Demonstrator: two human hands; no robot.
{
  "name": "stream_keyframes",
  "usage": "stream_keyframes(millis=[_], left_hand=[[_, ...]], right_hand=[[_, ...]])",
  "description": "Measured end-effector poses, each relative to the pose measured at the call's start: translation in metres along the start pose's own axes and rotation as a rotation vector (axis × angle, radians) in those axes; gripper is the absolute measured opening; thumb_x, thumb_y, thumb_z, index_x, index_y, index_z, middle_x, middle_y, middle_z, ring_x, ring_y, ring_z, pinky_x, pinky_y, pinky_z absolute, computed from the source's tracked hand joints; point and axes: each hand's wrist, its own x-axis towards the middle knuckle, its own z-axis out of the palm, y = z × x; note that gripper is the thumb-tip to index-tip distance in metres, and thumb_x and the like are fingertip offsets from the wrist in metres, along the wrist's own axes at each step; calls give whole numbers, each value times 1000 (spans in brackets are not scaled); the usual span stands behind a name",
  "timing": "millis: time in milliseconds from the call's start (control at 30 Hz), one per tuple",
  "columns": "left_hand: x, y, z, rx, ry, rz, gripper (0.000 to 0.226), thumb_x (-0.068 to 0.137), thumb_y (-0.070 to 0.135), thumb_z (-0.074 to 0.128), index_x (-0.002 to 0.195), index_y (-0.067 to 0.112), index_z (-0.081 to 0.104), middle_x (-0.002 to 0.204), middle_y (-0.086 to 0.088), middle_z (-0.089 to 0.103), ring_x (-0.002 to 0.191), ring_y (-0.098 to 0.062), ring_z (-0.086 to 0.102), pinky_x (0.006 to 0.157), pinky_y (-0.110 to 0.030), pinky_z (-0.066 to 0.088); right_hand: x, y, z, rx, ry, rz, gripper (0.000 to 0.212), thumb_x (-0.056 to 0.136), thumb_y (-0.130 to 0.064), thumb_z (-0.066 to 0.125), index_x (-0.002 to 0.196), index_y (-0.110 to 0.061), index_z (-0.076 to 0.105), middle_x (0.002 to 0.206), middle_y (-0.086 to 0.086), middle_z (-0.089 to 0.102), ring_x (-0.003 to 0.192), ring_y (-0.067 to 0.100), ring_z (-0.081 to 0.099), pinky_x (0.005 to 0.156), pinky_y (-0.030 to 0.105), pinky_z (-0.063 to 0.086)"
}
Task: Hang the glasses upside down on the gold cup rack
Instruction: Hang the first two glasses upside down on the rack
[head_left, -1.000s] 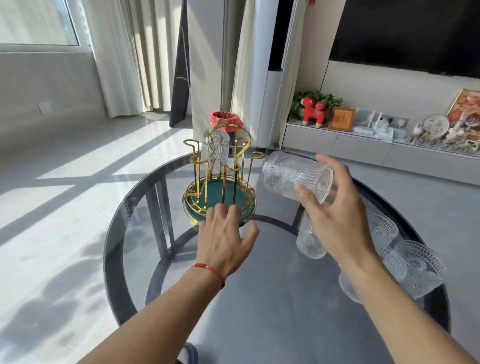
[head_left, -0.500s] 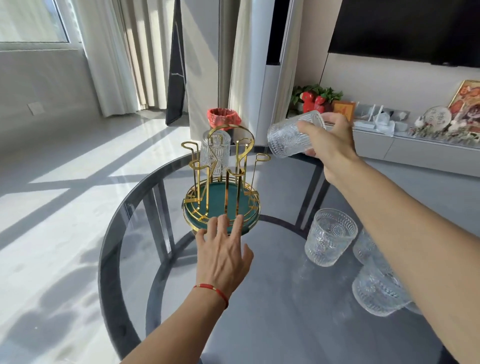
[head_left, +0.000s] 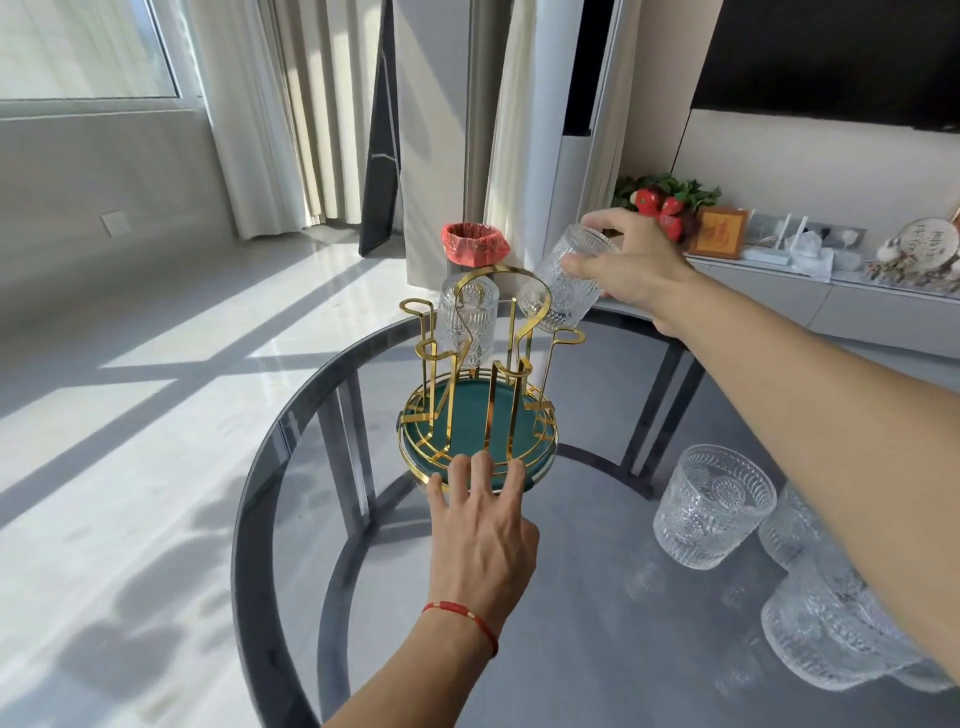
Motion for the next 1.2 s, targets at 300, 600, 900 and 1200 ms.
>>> stream_keyframes(millis=[300, 600, 900, 1200], left_hand=[[-1, -2, 1, 15, 14, 2, 53, 74, 20, 68, 125, 13, 55, 116, -20, 56, 111, -42, 50, 94, -62, 49], [0, 1, -1, 52, 6, 11, 54, 73, 19, 72, 125, 11, 57, 115, -21, 58, 109, -42, 53, 91, -64, 51], [1, -3, 3, 49, 23, 16, 52, 76, 21, 66, 126, 13, 53, 116, -18, 54, 111, -41, 50, 94, -63, 48], [3, -5, -2, 95, 70, 55, 52, 71, 19, 68, 121, 14, 56, 115, -16, 55, 108, -38, 50, 87, -58, 47]], right_hand=[[11, -4, 12, -61, -258, -24, 57, 86, -10, 82, 139, -21, 63, 143, 14, 56, 129, 27, 55, 100, 48, 57], [21, 5, 23, -167, -471, -26, 76, 70, 12, 86, 137, -20, 67, 149, 3, 57, 137, 26, 51, 114, 46, 44], [18, 10, 21, -62, -560, 14, 95, 79, 16, 76, 157, -27, 43, 166, 6, 37, 143, 28, 50, 118, 47, 41], [-71, 22, -30, 112, -19, -77, 34, 90, -3, 64, 116, -22, 74, 117, 6, 72, 113, 24, 69, 91, 40, 62]])
